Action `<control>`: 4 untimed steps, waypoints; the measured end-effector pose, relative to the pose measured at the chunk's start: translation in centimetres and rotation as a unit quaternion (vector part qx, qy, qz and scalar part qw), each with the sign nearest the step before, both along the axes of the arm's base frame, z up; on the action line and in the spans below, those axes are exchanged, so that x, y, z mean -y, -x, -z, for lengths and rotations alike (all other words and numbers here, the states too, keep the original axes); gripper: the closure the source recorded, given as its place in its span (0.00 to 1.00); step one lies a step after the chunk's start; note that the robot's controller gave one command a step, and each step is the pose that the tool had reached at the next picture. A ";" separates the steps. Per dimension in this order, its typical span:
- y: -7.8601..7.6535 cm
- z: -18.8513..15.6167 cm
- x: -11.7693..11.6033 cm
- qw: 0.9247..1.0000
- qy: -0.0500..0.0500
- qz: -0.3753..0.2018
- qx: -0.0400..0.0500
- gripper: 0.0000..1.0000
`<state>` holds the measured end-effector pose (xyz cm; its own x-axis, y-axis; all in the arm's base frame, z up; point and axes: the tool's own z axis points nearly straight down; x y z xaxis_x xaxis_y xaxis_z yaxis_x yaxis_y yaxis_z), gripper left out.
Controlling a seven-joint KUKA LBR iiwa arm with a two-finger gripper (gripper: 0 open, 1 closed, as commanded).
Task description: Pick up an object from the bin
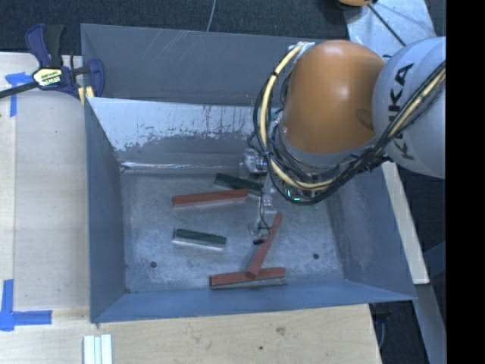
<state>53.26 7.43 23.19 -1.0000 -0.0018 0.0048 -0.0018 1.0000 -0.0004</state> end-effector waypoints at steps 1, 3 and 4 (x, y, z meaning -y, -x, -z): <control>0.0 -0.2 0.0 1.000 0.000 0.000 0.002 0.00; -3.0 -2.2 -2.1 1.000 0.000 0.012 0.004 0.00; -5.7 1.6 -2.0 1.000 -0.001 -0.005 0.010 0.00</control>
Offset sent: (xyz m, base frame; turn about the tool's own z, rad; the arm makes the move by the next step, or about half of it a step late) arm 0.0619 0.0226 0.0542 -0.3616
